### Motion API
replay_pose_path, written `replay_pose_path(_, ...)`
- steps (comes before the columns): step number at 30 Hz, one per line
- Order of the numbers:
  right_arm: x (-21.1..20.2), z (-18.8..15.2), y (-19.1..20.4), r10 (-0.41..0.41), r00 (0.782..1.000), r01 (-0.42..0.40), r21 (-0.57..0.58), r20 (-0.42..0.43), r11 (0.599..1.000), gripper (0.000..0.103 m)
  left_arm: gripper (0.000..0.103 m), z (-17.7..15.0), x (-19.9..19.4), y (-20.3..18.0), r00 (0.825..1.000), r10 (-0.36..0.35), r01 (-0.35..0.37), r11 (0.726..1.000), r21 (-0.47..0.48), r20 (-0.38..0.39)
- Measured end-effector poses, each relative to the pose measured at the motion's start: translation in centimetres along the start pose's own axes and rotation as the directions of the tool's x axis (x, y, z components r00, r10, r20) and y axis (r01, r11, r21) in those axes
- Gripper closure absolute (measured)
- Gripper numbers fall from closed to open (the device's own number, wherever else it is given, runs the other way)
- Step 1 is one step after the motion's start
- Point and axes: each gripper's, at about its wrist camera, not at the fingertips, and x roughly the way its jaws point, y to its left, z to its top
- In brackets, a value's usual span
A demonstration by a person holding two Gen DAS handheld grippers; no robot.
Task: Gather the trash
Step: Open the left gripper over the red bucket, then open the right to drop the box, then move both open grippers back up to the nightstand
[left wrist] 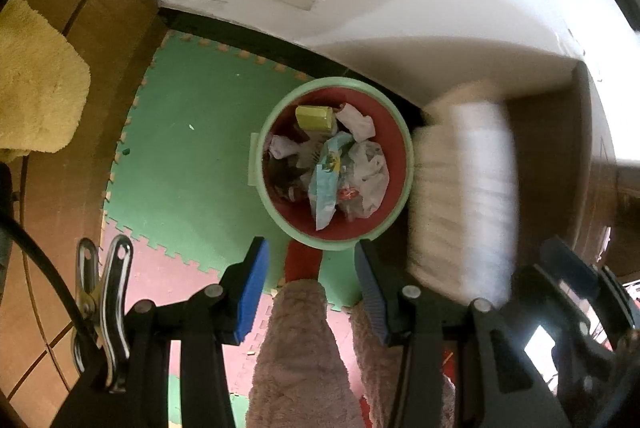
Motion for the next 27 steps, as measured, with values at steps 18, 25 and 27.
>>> replay_pose_path(18,-3.8,-1.7,-1.4,-0.004,0.997,0.0,0.052,0.074,0.999,0.05,0.057,0.0,-1.2,-3.5,1.0,0.0,-0.001,0.997,0.072,0.005)
replay_pose_path(25,-6.0,-3.5,-3.8,-0.005,0.994,-0.007,0.115,0.108,0.993,0.05,0.057,0.2,-2.1,-6.6,1.0,0.001,-0.001,0.99,0.143,0.002)
replay_pose_path(27,-6.7,-3.9,-4.5,-0.004,0.993,-0.012,0.141,0.117,0.99,0.05,0.057,0.1,-2.5,-7.8,1.0,0.002,-0.002,0.985,0.17,0.001)
